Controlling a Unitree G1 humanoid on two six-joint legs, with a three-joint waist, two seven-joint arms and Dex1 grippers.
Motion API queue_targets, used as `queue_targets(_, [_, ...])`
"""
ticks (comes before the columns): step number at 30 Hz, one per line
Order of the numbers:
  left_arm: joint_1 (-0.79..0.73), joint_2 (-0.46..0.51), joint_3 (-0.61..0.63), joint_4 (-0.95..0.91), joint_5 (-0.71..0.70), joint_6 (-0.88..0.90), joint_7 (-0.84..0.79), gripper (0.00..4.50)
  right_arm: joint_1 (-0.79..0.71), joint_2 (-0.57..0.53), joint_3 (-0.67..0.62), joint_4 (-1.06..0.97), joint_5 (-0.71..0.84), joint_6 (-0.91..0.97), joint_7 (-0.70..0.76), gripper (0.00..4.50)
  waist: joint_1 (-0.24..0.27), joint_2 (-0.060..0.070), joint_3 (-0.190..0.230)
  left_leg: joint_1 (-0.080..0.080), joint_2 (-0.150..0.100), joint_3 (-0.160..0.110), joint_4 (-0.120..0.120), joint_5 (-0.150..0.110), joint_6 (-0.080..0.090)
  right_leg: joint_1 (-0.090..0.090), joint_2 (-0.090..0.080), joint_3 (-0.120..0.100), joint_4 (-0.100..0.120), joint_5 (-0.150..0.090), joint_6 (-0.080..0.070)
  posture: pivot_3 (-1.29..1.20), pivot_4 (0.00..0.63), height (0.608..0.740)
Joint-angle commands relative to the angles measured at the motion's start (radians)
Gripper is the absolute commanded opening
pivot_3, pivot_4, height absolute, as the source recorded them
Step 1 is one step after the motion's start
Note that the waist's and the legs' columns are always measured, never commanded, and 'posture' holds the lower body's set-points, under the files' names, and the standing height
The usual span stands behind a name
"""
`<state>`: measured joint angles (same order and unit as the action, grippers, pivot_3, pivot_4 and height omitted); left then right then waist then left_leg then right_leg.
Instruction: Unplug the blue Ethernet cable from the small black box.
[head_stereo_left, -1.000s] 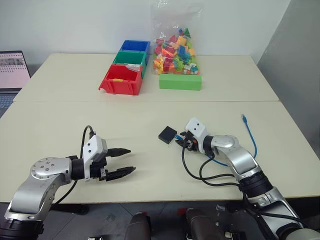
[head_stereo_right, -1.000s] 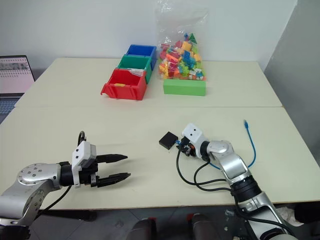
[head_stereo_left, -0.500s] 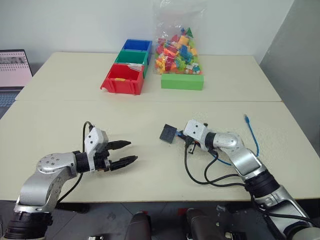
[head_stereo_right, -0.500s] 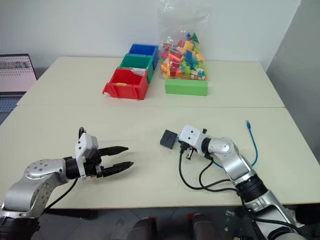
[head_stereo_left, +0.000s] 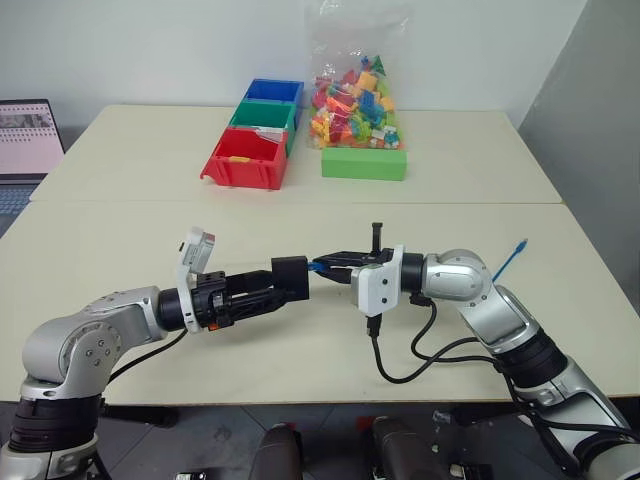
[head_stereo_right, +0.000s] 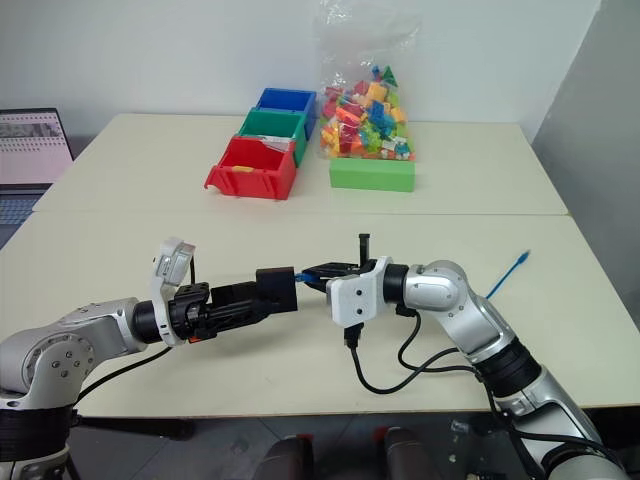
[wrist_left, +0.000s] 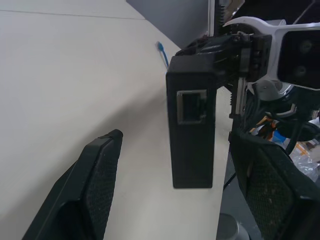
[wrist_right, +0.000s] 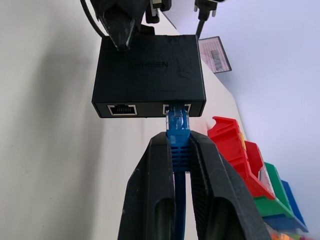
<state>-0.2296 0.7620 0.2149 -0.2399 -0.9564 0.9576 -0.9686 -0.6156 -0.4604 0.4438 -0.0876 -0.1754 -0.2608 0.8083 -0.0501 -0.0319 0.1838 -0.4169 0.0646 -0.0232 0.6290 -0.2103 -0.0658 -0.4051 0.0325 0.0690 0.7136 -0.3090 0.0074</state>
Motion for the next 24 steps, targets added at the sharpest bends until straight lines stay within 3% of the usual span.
queue_targets(1, [-0.012,-0.007,0.018,-0.041,-0.035,0.012,0.018,3.63,-0.028,0.005,-0.019,-0.035,0.001,-0.010,0.010,0.14,0.000,0.000,0.000,0.000,0.000,0.000,0.000,0.000,0.000,0.000,0.000,0.000,0.000,0.000,0.000,0.00,0.150,0.740])
queue_targets(3, [-0.011,-0.007,0.019,-0.041,-0.043,0.018,0.024,3.63,-0.028,0.008,-0.021,-0.037,0.002,-0.005,0.011,0.14,0.000,0.000,0.000,0.000,0.000,0.000,0.000,0.000,0.000,0.000,0.000,0.000,0.000,0.000,0.000,0.00,0.150,0.740])
queue_targets(13, [-0.025,-0.012,0.022,-0.032,-0.079,0.037,0.047,1.85,-0.026,0.017,-0.024,-0.042,-0.007,-0.005,0.010,0.14,0.000,0.000,0.000,0.000,0.000,0.000,0.000,0.000,0.000,0.000,0.000,0.000,0.000,0.000,0.000,0.00,0.150,0.740])
queue_targets(17, [-0.029,-0.015,0.015,-0.031,-0.077,0.038,0.051,0.91,-0.022,0.015,-0.018,-0.045,-0.021,-0.018,0.007,0.14,0.000,0.000,0.000,0.000,0.000,0.000,0.000,0.000,0.000,0.000,0.000,0.000,0.000,0.000,0.000,0.00,0.150,0.740])
queue_targets(20, [-0.029,-0.013,0.012,-0.031,-0.075,0.038,0.048,0.80,-0.020,0.003,-0.007,-0.045,-0.045,-0.041,0.013,0.14,0.000,0.000,0.000,0.000,0.000,0.000,0.000,0.000,0.000,0.000,0.000,0.000,0.000,0.000,0.000,0.00,0.150,0.740])
queue_targets(22, [-0.029,-0.009,0.007,-0.028,-0.071,0.037,0.040,0.80,-0.017,-0.001,-0.009,-0.042,-0.051,-0.053,0.014,0.84,0.001,0.000,0.000,0.000,0.000,0.000,0.000,0.000,0.000,0.000,0.000,0.000,0.000,0.000,0.000,0.00,0.150,0.740])
queue_targets(24, [-0.025,-0.007,0.004,-0.029,-0.071,0.038,0.035,0.80,-0.014,-0.006,-0.012,-0.045,-0.051,-0.055,0.019,1.23,0.001,0.000,0.000,0.000,0.000,0.000,0.000,0.000,0.000,0.000,0.000,0.000,0.000,0.000,0.000,0.00,0.150,0.740])
